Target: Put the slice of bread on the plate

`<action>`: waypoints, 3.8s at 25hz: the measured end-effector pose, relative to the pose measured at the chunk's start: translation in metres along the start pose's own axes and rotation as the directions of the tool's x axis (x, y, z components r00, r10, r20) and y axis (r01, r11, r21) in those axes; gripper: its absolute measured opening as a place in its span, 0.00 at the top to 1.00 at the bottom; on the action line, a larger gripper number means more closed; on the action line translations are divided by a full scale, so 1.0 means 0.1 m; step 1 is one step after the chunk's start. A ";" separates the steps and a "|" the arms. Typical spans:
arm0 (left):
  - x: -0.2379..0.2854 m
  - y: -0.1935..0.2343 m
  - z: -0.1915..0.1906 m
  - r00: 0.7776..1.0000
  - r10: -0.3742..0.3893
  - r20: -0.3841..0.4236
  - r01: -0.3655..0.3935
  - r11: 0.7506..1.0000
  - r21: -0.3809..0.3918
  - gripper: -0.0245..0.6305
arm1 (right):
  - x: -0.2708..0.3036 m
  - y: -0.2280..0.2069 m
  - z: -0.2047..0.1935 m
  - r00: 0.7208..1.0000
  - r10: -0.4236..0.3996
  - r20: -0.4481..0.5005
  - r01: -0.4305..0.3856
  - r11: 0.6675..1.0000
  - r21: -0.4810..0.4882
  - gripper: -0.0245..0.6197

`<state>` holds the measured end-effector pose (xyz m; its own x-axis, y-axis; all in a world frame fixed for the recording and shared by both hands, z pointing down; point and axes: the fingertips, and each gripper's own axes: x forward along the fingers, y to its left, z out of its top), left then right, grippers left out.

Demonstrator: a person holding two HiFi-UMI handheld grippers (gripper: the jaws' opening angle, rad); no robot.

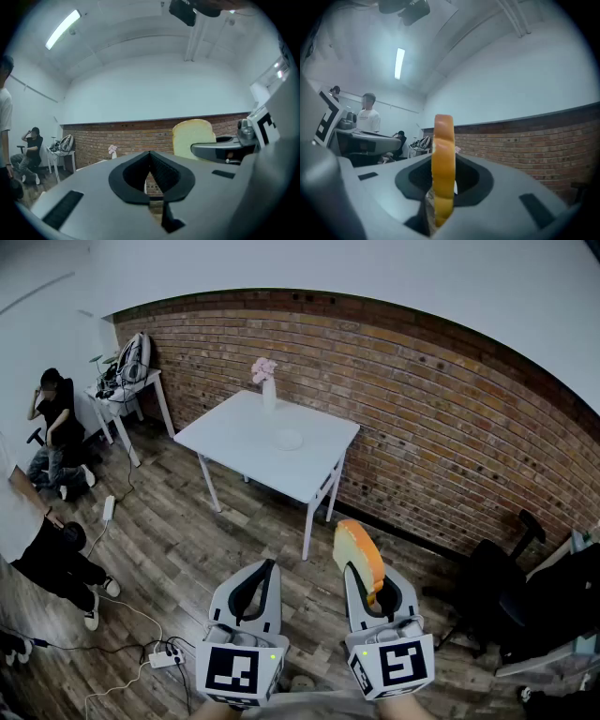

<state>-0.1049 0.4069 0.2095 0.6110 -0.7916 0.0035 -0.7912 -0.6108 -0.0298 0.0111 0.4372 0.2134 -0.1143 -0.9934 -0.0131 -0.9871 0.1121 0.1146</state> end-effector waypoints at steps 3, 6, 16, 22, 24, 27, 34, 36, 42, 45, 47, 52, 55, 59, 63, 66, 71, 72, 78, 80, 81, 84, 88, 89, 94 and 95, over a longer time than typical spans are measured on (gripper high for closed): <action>0.06 0.02 -0.02 1.000 0.006 0.011 -0.006 1.000 0.005 0.95 | 0.04 -0.04 -0.04 1.000 -0.001 0.000 0.001 1.000 0.001 0.82; 0.16 0.02 -0.01 1.000 0.010 0.020 -0.011 1.000 0.020 0.95 | 0.08 -0.12 -0.06 1.000 -0.002 0.001 0.002 1.000 0.003 0.82; 0.37 -0.09 -0.03 1.000 0.017 0.019 -0.018 0.999 0.034 0.95 | 0.18 -0.44 -0.18 1.000 0.013 0.000 -0.013 0.999 0.047 0.81; 0.45 0.02 -0.04 0.999 0.043 0.017 -0.044 0.998 0.038 0.95 | 0.26 -0.51 -0.23 1.000 0.022 -0.006 -0.022 0.999 0.048 0.81; 0.50 0.06 -0.04 0.999 0.048 0.022 -0.049 0.998 0.039 0.95 | 0.32 -0.54 -0.25 1.000 0.024 -0.009 -0.024 0.999 0.045 0.81; 0.62 0.15 -0.05 0.998 0.054 0.034 -0.055 0.998 0.042 0.95 | 0.45 -0.58 -0.28 1.000 0.021 -0.008 -0.021 0.999 0.040 0.81; 1.05 0.45 -0.17 0.998 0.039 0.043 -0.041 0.998 0.042 0.95 | 0.96 -0.64 -0.40 1.000 0.013 -0.003 -0.013 0.999 0.033 0.81; 1.26 0.57 -0.20 0.999 0.025 0.047 -0.027 0.999 0.039 0.95 | 1.18 -0.69 -0.43 1.000 0.002 -0.003 -0.002 0.999 0.038 0.81; 2.13 1.07 -0.26 0.999 -0.013 0.049 0.011 1.000 0.025 0.95 | 2.10 -0.89 -0.52 0.999 -0.038 -0.014 0.039 0.998 0.046 0.81; 2.61 1.38 -0.24 0.999 -0.034 0.034 0.033 0.999 0.016 0.95 | 2.66 -0.99 -0.52 0.998 -0.050 -0.034 0.052 0.997 0.052 0.81; 2.92 1.59 -0.21 0.999 -0.043 0.028 0.042 0.999 0.020 0.95 | 3.01 -1.05 -0.51 0.997 -0.059 -0.043 0.061 0.997 0.055 0.81; 3.63 2.03 -0.20 0.998 -0.068 0.006 0.068 0.998 0.018 0.95 | 3.80 -1.18 -0.51 0.995 -0.077 -0.067 0.080 0.995 0.052 0.81; 3.99 2.24 -0.23 0.996 -0.086 -0.006 0.087 0.996 0.014 0.95 | 4.18 -1.26 -0.55 0.992 -0.089 -0.087 0.094 0.994 0.048 0.81; 4.39 2.46 -0.30 0.994 -0.109 -0.026 0.109 0.994 -0.003 0.95 | 4.61 -1.36 -0.60 0.988 -0.105 -0.110 0.110 0.993 0.047 0.81; 4.67 2.64 -0.38 0.992 -0.121 -0.041 0.121 0.992 -0.022 0.95 | 4.91 -1.42 -0.67 0.985 -0.113 -0.130 0.119 0.992 0.044 0.81; 4.81 2.72 -0.43 0.990 -0.131 -0.052 0.129 0.991 -0.028 0.95 | 5.06 -1.46 -0.71 0.983 -0.116 -0.141 0.123 0.991 0.042 0.81; 4.99 2.79 -0.57 0.989 -0.132 -0.066 0.130 0.991 -0.028 0.95 | 5.24 -1.53 -0.85 0.981 -0.105 -0.164 0.112 0.993 0.037 0.81; 5.02 2.80 -0.59 0.989 -0.134 -0.062 0.133 0.991 -0.028 0.95 | 5.28 -1.54 -0.88 0.981 -0.103 -0.165 0.110 0.993 0.036 0.81; 5.22 2.88 -0.76 0.988 -0.131 -0.086 0.130 0.991 -0.017 0.95 | 5.54 -1.58 -1.13 0.982 -0.040 -0.185 0.049 0.998 0.042 0.82; 5.31 2.91 -0.78 0.989 -0.122 -0.085 0.121 0.993 -0.012 0.95 | 5.66 -1.60 -1.19 0.982 -0.006 -0.187 0.014 0.999 0.042 0.82; 5.35 2.92 -0.81 0.989 -0.117 -0.089 0.117 0.993 -0.010 0.95 | 5.72 -1.60 -1.24 0.982 0.012 -0.189 -0.004 0.999 0.043 0.82; 5.45 2.96 -0.90 0.990 -0.100 -0.101 0.098 0.995 -0.026 0.95 | 5.93 -1.62 -1.41 0.977 0.066 -0.204 -0.055 0.997 0.057 0.82; 5.53 3.02 -1.02 0.989 -0.074 -0.128 0.072 0.997 -0.024 0.95 | 6.24 -1.66 -1.67 0.965 0.140 -0.223 -0.120 0.988 0.100 0.82; 5.55 3.03 -1.05 0.988 -0.072 -0.138 0.071 0.997 -0.014 0.95 | 6.31 -1.66 -1.74 0.960 0.160 -0.228 -0.136 0.984 0.118 0.82; 5.65 3.08 -1.15 0.984 -0.054 -0.171 0.057 0.998 0.017 0.95 | 6.67 -1.62 -2.09 0.930 0.268 -0.250 -0.213 0.951 0.226 0.82; 5.67 3.09 -1.16 0.983 -0.047 -0.176 0.050 0.999 0.016 0.95 | 6.74 -1.59 -2.16 0.922 0.292 -0.255 -0.229 0.940 0.252 0.82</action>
<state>-0.0059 -0.2322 0.3185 0.6331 -0.7527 0.1805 -0.7591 -0.6494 -0.0457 0.1155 -0.2561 0.4005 -0.3654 -0.8894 0.2747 -0.9303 0.3391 -0.1395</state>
